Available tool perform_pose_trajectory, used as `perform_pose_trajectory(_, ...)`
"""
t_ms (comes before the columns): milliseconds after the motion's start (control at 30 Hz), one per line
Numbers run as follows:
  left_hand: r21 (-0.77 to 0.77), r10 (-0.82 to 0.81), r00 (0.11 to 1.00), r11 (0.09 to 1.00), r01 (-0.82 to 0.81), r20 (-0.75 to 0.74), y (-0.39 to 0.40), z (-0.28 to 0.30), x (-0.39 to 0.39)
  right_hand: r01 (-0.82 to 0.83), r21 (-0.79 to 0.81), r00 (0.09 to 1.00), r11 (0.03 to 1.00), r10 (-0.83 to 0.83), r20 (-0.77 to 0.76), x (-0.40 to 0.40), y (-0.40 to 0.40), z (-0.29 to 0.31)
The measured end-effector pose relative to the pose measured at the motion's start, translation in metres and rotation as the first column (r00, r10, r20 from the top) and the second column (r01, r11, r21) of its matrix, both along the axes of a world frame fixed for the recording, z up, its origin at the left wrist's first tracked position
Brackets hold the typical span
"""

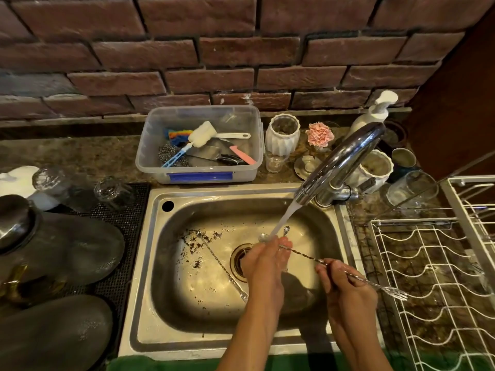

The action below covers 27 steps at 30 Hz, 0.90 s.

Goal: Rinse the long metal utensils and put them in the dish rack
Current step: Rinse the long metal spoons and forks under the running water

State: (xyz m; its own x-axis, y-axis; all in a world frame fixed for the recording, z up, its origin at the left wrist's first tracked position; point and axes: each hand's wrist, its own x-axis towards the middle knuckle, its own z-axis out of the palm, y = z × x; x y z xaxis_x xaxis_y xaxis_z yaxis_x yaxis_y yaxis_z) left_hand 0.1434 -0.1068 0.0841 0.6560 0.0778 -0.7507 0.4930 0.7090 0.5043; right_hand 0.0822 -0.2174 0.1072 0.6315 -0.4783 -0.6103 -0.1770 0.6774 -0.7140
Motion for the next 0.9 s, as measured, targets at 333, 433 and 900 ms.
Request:
perform_pose_trajectory(333,0.067,0.047,0.999,0.997,-0.048,0.016,0.014,0.003,0.013,-0.01,0.008,1.0,1.0,0.01,-0.007,0.001,-0.003,0.012)
perform_pose_trajectory(433,0.167,0.039,0.998,0.985,-0.046,0.043,0.009,0.001,0.011,-0.011,0.007,1.0,1.0,0.011,-0.018,-0.001,0.0,0.012)
perform_pose_trajectory(900,0.164,-0.051,0.999,0.985,0.049,0.007,0.0,-0.004,0.015,0.017,-0.013,1.0,1.0,-0.017,0.003,-0.003,-0.003,0.015)
